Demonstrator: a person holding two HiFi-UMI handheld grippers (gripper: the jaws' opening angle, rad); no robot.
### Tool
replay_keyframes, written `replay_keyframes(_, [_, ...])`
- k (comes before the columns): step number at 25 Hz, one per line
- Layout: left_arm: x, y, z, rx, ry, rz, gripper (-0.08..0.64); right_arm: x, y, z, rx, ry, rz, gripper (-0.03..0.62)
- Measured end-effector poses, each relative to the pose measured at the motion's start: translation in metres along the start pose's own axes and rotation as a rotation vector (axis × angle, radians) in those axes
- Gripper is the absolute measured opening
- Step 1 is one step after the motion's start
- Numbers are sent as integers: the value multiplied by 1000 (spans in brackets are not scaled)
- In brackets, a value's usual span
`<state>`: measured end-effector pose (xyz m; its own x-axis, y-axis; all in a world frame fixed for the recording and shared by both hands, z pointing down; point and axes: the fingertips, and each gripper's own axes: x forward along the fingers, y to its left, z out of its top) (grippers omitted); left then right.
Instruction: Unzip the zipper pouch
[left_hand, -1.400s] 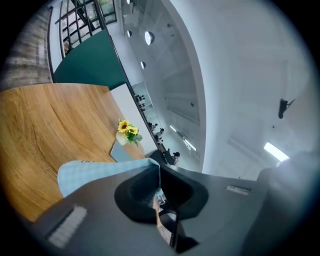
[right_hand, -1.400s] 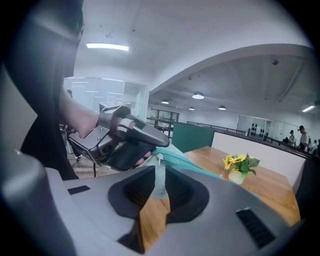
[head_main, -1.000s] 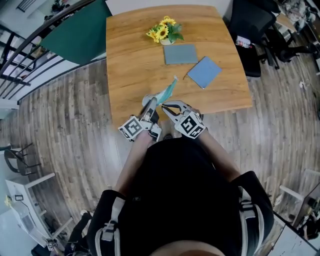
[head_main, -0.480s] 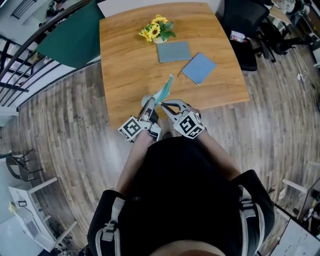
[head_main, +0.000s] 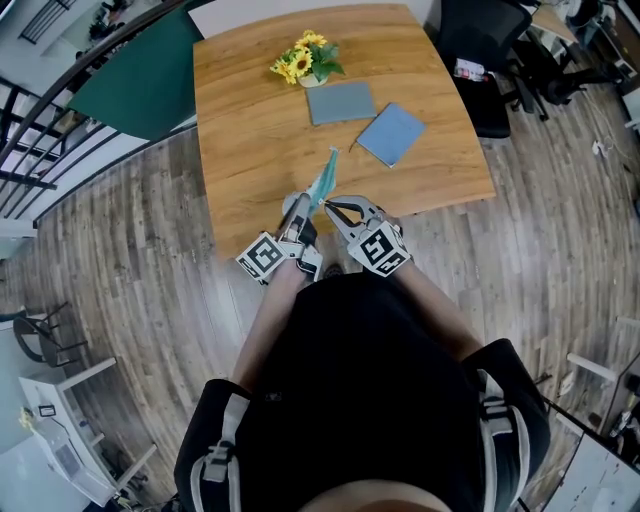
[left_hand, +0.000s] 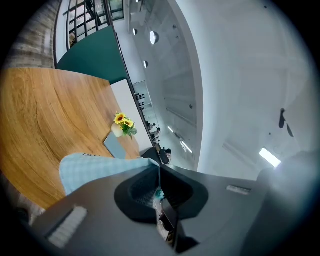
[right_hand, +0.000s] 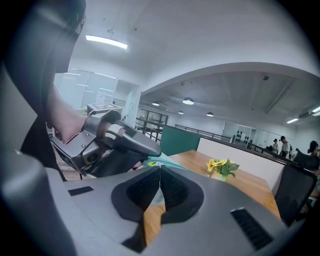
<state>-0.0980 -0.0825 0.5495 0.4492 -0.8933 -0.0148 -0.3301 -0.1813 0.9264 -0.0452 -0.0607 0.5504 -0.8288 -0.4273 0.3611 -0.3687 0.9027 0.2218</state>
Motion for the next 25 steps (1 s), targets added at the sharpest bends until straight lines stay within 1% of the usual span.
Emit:
replay_keyframes(2, [-1, -1, -3, -5, 3, -1, 9, -2, 1, -1, 9, -6, -5, 8])
replay_keyframes(5, [-1, -5, -10, -44, 10, -7, 9, -6, -1, -4, 31, -6, -23, 7])
replay_keyframes(8, [0, -5, -11, 14, 27, -3, 9, -9, -4, -6, 37, 2, -32, 8])
replay_keyframes(9, [0, -6, -12, 23, 30, -4, 9, -10, -4, -6, 37, 1, -33, 8])
replay_keyframes(12, [0, -8, -14, 31, 32, -5, 9, -11, -5, -5, 55, -15, -37, 8])
replay_keyframes(16, [1, -11, -17, 52, 41, -7, 9, -12, -13, -6, 134, -42, -57, 8])
replay_keyframes(20, [1, -14, -18, 65, 49, -13, 9, -14, -15, -6, 129, -40, -67, 8])
replay_keyframes(25, [4, -18, -25, 77, 71, -22, 9, -18, -20, -10, 146, -39, -94, 8])
